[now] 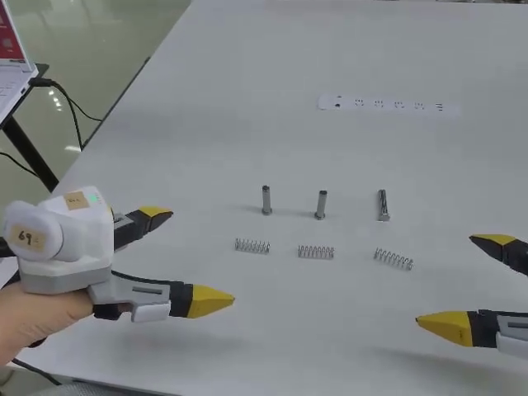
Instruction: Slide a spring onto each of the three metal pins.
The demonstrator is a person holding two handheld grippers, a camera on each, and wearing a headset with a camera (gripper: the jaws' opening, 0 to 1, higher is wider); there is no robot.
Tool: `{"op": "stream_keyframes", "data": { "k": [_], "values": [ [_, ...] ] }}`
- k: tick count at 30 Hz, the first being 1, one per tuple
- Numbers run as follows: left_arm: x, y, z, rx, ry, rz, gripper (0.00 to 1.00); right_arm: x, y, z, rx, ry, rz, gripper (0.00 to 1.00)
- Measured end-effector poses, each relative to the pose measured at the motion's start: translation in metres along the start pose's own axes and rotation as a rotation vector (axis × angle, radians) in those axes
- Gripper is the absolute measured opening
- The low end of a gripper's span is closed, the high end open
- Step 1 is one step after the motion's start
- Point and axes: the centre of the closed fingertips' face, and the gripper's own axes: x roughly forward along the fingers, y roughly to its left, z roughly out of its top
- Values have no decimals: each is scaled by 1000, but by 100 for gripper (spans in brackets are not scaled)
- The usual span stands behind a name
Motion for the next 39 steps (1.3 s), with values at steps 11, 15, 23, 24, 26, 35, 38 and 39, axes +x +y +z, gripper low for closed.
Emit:
{"op": "stream_keyframes", "data": {
  "k": [11,15,23,24,26,35,38,39],
  "values": [
    [1,0,-1,1,3,-1,98,0,2,0,-3,0,5,96],
    [1,-2,0,3,-2,-7,98,0,2,-1,0,2,6,96],
    [2,-3,3,5,-10,-12,98,0,2,-2,0,5,9,95],
    [2,-3,3,6,-10,-11,98,0,2,-2,0,6,8,95],
    [3,-2,3,6,-9,-11,98,0,3,-3,0,9,9,95],
    [4,-1,4,6,-9,-16,98,1,5,-6,-6,25,16,94],
    [5,-1,4,6,-6,-20,98,1,4,-5,-4,25,17,94],
    [6,-1,4,7,-6,-22,98,1,4,-6,-4,25,16,94]
  ]
}}
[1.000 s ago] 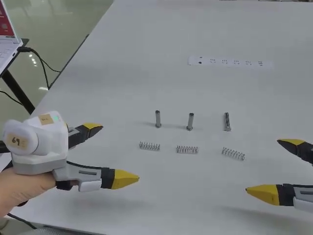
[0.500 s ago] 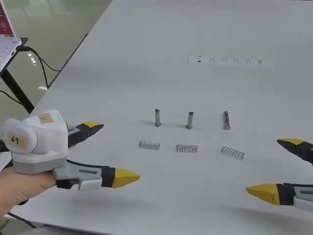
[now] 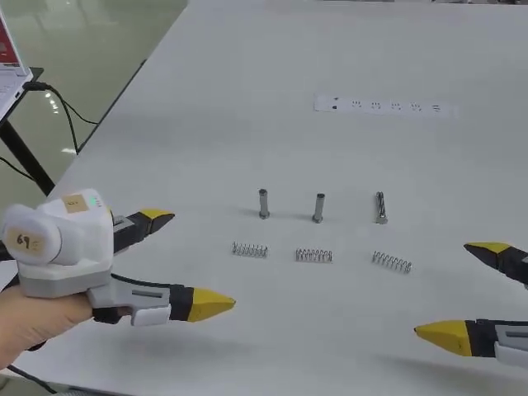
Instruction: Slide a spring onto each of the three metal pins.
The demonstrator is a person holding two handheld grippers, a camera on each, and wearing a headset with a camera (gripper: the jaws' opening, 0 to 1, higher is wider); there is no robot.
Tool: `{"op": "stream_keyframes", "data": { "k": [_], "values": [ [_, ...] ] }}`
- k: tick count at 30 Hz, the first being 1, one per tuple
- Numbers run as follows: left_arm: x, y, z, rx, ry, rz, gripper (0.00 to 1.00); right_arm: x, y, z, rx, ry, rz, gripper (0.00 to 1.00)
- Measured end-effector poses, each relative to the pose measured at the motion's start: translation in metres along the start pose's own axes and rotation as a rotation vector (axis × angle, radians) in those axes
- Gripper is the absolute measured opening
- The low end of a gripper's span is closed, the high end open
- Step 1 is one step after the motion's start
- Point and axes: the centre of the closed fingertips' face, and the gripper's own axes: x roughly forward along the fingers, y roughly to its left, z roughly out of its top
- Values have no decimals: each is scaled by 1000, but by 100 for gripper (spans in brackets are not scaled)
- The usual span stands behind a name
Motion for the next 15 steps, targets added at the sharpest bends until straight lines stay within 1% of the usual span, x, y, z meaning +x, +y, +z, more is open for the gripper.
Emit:
{"op": "stream_keyframes", "data": {
  "k": [6,12,15],
  "values": [
    [1,0,0,-1,0,-4,98,3,-2,-2,-2,17,2,94],
    [2,1,-2,-2,5,-8,98,8,-4,1,9,18,11,93],
    [2,2,-2,-2,-1,-5,98,10,-6,3,3,23,12,93]
  ]
}}
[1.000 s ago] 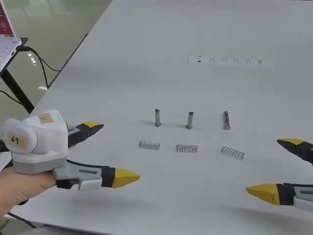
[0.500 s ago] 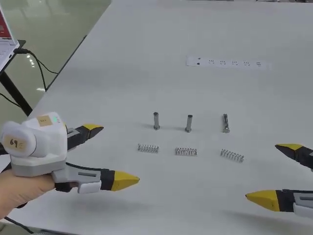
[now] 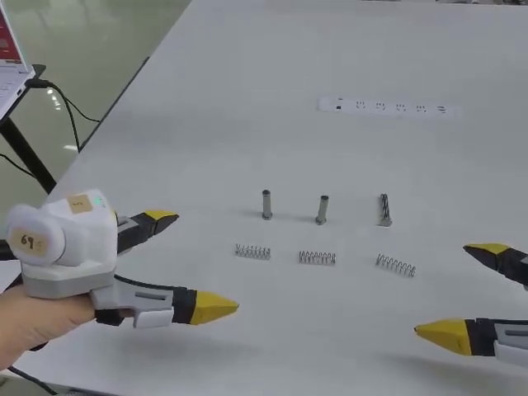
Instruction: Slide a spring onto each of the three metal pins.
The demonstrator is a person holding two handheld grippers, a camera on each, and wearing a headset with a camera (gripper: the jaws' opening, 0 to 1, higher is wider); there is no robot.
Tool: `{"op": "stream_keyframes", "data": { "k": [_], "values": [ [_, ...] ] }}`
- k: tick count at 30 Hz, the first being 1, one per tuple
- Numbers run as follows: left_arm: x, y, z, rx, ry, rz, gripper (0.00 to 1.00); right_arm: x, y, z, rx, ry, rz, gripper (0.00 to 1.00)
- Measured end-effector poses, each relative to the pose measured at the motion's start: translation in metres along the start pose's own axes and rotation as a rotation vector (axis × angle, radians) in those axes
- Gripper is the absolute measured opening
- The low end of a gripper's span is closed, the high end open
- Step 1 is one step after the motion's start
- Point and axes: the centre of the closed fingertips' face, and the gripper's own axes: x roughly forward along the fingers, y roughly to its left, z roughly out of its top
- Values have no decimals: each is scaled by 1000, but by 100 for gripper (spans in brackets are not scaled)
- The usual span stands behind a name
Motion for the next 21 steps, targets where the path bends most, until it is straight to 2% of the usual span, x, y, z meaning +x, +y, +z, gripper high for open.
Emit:
{"op": "stream_keyframes", "data": {
  "k": [8,21],
  "values": [
    [1,0,-5,-4,7,-2,98,2,-6,5,15,-4,1,92],
    [3,1,-3,-9,1,-1,98,13,-32,28,46,-27,-19,86]
  ]
}}
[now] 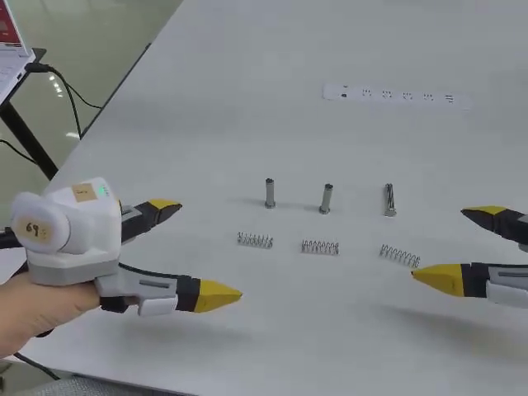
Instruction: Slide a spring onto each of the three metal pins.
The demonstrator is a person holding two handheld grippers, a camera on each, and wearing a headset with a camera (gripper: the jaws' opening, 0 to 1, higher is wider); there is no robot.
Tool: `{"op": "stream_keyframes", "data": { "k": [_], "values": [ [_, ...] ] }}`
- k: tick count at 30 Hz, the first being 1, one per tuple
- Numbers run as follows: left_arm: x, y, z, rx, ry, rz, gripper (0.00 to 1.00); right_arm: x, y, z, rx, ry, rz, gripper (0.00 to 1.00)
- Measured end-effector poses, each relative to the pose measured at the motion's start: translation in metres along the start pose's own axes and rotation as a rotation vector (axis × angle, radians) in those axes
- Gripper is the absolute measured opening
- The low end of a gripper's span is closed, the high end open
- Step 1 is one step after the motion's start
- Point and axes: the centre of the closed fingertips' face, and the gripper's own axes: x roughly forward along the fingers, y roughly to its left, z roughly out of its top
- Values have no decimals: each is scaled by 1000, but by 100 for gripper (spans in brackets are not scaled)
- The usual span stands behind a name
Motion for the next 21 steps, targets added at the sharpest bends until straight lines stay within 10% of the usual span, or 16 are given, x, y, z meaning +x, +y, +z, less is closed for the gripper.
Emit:
{"op": "stream_keyframes", "data": {
  "k": [21],
  "values": [
    [1,1,-1,-3,-3,-1,97,23,-23,22,146,1,-4,71]
  ]
}}
